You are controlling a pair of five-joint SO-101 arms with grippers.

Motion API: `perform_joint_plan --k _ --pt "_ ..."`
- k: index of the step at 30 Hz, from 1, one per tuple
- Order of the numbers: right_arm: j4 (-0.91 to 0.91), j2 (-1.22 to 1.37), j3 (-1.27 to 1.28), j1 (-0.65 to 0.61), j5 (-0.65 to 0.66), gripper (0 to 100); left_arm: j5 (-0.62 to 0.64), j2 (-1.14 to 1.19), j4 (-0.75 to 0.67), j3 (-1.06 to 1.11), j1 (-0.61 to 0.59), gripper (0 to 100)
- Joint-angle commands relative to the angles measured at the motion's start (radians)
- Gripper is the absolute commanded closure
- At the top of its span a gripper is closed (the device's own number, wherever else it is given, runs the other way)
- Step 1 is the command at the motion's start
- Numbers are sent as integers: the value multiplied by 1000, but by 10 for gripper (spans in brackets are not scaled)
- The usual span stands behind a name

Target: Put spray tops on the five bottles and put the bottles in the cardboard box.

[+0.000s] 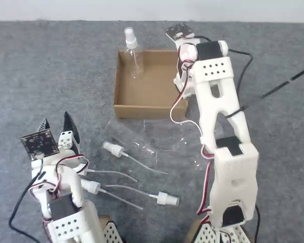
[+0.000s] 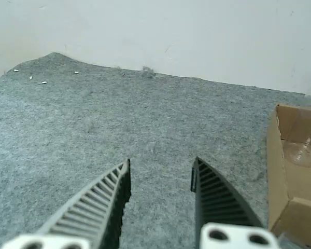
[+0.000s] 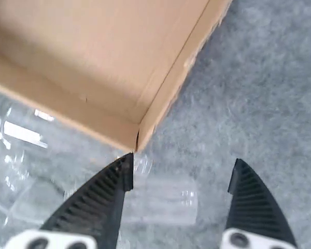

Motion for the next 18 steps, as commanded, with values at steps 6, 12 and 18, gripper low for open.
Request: perform_joint_plan --k 6,12,18 --pt "41 -315 204 22 106 745 9 -20 -15 -12 -2 818" --pt "39 -444 365 24 261 745 9 -20 -15 -12 -2 818" --pt "39 -519 529 24 427 745 9 -20 -15 -12 -2 818"
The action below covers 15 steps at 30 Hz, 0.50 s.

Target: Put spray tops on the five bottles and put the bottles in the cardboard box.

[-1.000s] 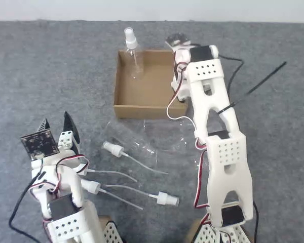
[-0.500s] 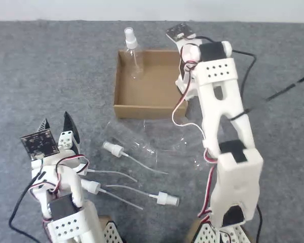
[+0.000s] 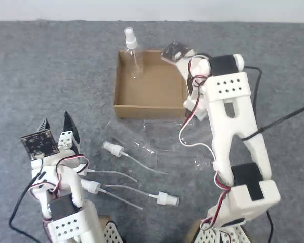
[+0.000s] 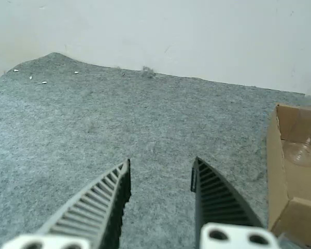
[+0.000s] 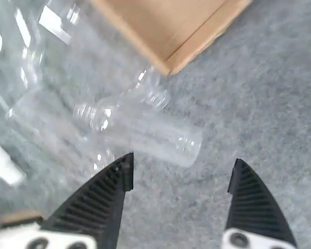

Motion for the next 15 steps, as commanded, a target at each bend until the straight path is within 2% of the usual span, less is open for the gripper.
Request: perform_joint_plan --k 1,11,15 --pt "38 -104 58 15 97 745 9 -20 -15 -12 -2 818" --pt "27 -179 261 7 308 743 9 -20 -14 -12 0 818" --pt "-77 -179 339 7 327 742 9 -20 -14 -12 0 818"
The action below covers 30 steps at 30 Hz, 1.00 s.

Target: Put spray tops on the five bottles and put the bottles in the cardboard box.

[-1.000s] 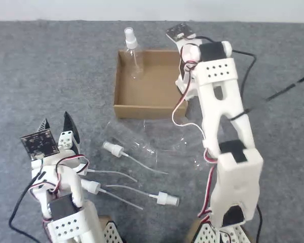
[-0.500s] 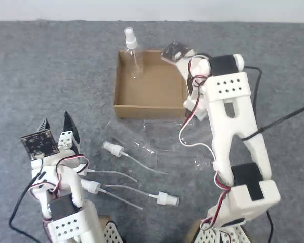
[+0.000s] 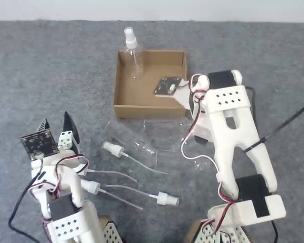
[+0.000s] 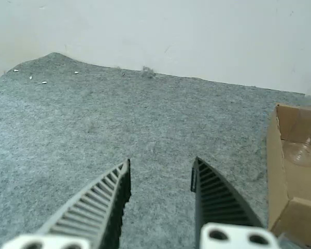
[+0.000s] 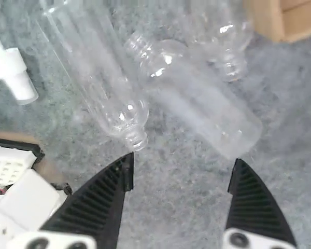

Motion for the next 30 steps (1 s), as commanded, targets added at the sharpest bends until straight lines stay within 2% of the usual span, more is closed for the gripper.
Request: perform_joint_plan --k 1,5,17,22,30 --pt "-96 -67 48 7 25 742 9 -20 -14 -12 0 818" --pt "-211 -67 132 5 28 742 9 -20 -14 -12 0 818" --pt "-473 -65 334 -31 149 742 9 -18 -14 -12 0 818" --pt "-552 -65 420 -30 206 742 9 -18 -14 -12 0 818" --pt "-638 -65 508 -22 209 745 9 -18 -14 -12 0 818"
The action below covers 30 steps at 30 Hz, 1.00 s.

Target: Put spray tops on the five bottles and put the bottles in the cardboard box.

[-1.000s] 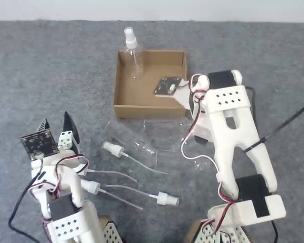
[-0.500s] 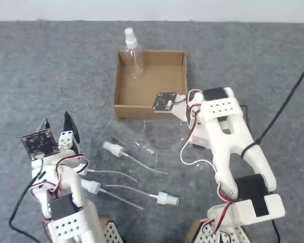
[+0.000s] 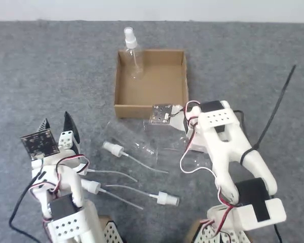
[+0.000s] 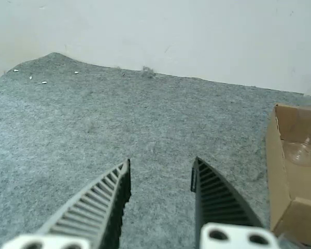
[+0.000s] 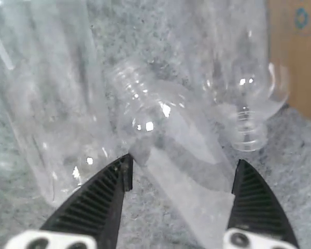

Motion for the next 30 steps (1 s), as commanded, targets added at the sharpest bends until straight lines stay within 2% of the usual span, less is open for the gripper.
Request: perform_joint_plan --k 1,13,15,20,30 --pt "-22 -38 12 2 12 745 9 -18 -14 -12 0 818" --pt "-24 -39 18 173 23 746 9 -18 -12 -12 0 818" --pt "-22 -39 18 200 26 770 9 -18 -12 -12 0 818" --pt "-15 -50 18 251 26 899 9 -18 -12 -12 0 818" --pt "-13 -50 18 420 20 909 9 -18 -12 -12 0 818"
